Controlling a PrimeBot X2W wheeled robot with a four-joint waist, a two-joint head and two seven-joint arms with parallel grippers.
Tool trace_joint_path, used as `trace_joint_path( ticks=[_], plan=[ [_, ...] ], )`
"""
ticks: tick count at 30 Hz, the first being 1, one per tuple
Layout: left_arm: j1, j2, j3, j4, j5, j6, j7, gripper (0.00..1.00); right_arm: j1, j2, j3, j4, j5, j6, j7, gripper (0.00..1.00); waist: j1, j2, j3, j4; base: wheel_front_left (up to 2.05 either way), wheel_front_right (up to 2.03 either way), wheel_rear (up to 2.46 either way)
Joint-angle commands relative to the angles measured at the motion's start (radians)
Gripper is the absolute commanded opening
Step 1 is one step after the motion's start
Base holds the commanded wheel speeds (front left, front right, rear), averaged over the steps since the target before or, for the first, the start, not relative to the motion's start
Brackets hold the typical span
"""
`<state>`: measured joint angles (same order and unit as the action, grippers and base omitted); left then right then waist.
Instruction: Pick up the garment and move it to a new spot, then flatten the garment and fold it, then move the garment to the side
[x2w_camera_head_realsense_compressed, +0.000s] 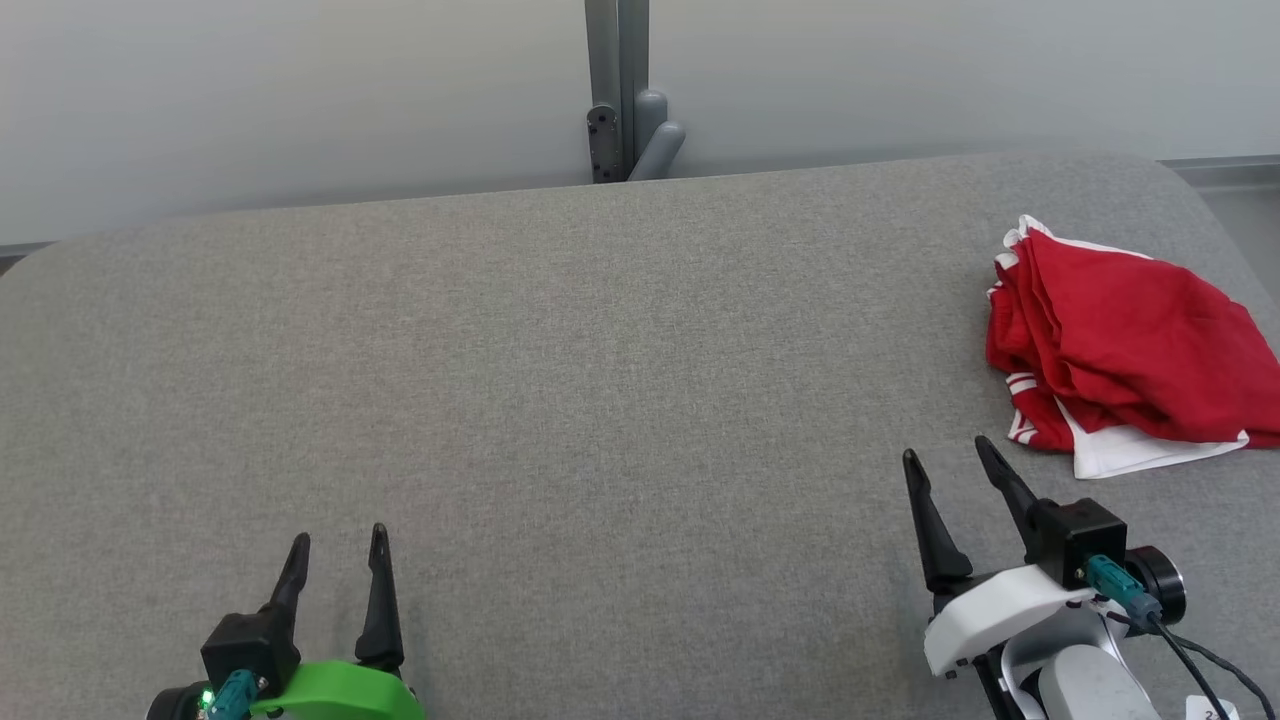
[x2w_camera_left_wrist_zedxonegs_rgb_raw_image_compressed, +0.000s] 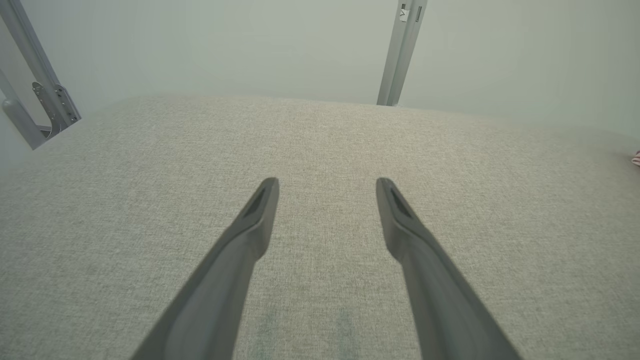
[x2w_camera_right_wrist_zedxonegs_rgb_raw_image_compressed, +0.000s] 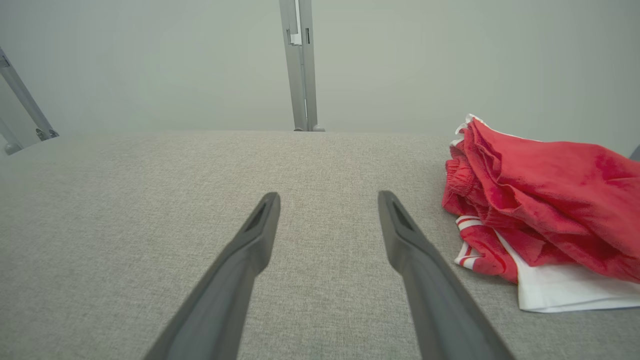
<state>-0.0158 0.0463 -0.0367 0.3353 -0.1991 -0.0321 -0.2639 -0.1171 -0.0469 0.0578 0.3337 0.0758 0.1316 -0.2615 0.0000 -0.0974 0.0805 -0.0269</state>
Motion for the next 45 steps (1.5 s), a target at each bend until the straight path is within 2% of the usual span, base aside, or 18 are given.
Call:
trace_joint_path(
  ticks=[1,5,10,17,45],
  plan=[
    [0.0,0.0,0.0,0.0,0.0,-0.002,0.0,0.0,0.0,0.0,0.0,0.0,0.0,0.0,0.0,0.0,0.0,0.0,0.001,0.0,0.0,0.0,0.0],
    [0.005,-0.002,0.003,0.035,-0.007,-0.003,0.003,0.0,0.014,0.004,-0.003,0.032,0.008,0.0,0.004,0.0,0.0,0.0,0.001,0.0,0.0,0.0,0.0],
    [-0.02,-0.002,0.024,0.043,-0.1,-0.009,0.038,0.0,-0.003,0.003,-0.025,0.04,0.11,0.0,0.038,0.0,0.0,0.0019,-0.001,0.001,0.0,0.0,0.0],
    [-0.034,-0.001,0.033,0.029,-0.231,-0.012,0.068,0.0,-0.013,0.002,-0.038,0.036,0.251,0.0,0.071,0.0,0.0,0.0001,0.002,0.003,0.0,0.0,0.0],
    [-0.081,0.002,0.075,-0.029,-0.653,-0.008,0.173,0.0,-0.05,0.0,-0.09,0.027,0.707,0.0,0.182,0.0,0.0,0.0,0.005,0.009,0.0,0.0,0.0]
  ],
)
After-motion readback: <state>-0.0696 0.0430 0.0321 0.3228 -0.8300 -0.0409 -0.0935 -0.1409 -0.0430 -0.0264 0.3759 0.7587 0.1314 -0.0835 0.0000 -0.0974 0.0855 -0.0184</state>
